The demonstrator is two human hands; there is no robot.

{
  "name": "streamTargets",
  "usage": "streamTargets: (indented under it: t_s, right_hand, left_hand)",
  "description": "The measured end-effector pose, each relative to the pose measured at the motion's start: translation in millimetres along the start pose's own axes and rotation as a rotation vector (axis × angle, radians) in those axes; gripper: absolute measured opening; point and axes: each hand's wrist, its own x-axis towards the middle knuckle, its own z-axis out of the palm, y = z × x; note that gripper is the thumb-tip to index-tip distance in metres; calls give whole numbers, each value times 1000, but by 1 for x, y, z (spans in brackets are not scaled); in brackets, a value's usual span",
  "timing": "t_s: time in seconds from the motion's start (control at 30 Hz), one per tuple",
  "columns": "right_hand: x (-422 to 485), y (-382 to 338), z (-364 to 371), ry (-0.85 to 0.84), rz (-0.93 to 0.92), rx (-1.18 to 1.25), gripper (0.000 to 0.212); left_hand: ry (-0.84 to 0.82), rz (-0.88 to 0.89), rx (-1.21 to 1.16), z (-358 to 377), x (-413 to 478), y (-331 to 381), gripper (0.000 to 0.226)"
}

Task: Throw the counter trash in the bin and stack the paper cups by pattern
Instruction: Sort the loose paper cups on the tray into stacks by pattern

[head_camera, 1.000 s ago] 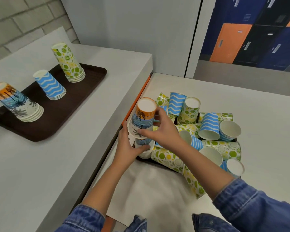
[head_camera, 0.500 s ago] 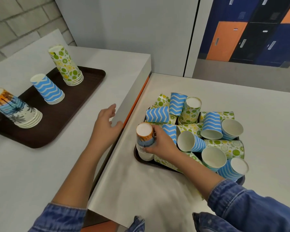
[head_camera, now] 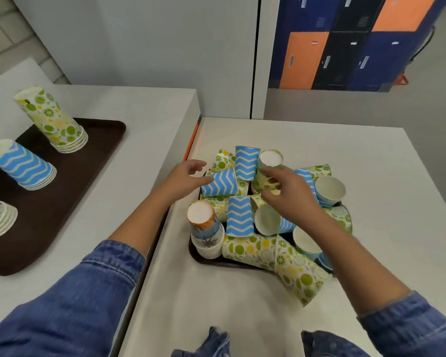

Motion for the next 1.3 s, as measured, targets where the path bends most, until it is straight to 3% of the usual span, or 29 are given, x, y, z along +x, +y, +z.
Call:
streamTargets:
  t_s: [0.07, 0.13, 0.27, 0.43, 0.67, 0.77, 0.97, 1.1, 1.3]
  right_hand:
    - [17, 20, -17, 207, 101, -103, 42]
    - [35, 44, -25, 260, 230, -187, 47]
    - [62, 78, -24, 105, 444, -477, 68]
    - [78, 88, -10, 19, 494, -629, 80]
    - [80, 98, 0, -27, 524, -681, 68]
    - [78, 99, -1, 39, 479, -577, 60]
    - [44, 83, -31, 258, 329, -75, 61]
    - [-17, 83, -62, 370, 253, 286, 55]
    - [-89, 128, -70, 437, 138, 175, 70]
  left_hand:
    - [-94, -9, 102, 7, 12, -4, 70]
    - [-152, 3, 189, 14, 21, -6, 81]
    - [-240, 41, 256, 23, 28, -7, 86]
    - [-224, 79, 270, 27, 35, -14, 80]
    - [-143, 179, 255, 15, 34, -12, 74]
    - [-56, 232, 258, 2, 26, 2, 70]
    - [185, 322, 177, -20, -7, 54, 65]
    - [195, 377, 138, -6, -34, 90, 66]
    - [141, 408, 46, 48, -66, 131, 60]
